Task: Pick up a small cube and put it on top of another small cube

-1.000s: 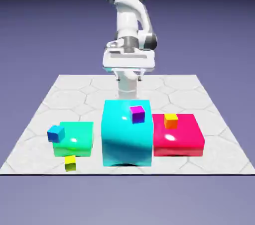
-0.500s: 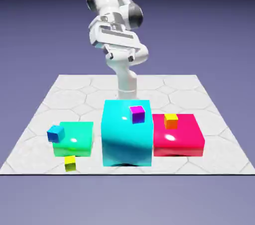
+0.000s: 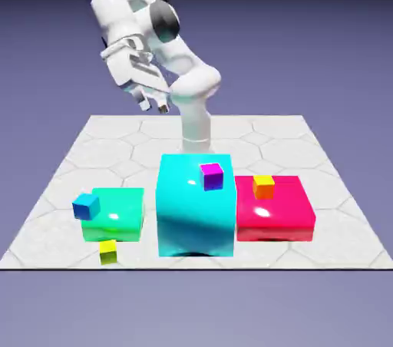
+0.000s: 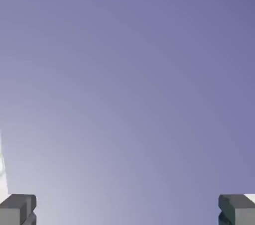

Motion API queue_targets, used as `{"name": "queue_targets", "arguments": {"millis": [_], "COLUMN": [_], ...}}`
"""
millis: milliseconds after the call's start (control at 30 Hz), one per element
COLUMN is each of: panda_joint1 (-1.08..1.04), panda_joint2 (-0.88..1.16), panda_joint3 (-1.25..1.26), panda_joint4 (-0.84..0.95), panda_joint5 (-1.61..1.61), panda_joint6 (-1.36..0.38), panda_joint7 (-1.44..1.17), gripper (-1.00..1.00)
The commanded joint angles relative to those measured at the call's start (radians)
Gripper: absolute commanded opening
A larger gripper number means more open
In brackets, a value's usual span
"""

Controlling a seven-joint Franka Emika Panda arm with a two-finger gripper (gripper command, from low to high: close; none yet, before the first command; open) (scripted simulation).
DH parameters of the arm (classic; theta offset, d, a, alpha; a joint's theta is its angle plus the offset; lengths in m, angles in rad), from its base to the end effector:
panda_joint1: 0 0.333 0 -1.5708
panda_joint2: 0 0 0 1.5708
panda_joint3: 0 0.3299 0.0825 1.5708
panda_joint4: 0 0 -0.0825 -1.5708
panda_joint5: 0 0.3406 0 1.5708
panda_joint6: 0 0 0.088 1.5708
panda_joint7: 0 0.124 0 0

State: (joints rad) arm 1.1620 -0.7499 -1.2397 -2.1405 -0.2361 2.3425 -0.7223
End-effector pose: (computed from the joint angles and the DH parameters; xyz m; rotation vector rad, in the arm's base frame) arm 0.4752 -0.1581 0.5275 -2.5593 -0.9232 -0.9090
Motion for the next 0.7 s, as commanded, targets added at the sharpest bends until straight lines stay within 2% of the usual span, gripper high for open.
{"name": "queue_targets", "arguments": {"millis": [0, 667], "panda_joint1": [0.034, 0.706], "panda_joint2": [-0.005, -0.110], "panda_joint3": [-0.036, -0.761], "panda_joint4": [0.020, 0.411], "panda_joint5": [-0.007, -0.145], "panda_joint6": [-0.020, -0.426], "panda_joint7": [-0.043, -0.898], "gripper": [0.00, 0.00]}}
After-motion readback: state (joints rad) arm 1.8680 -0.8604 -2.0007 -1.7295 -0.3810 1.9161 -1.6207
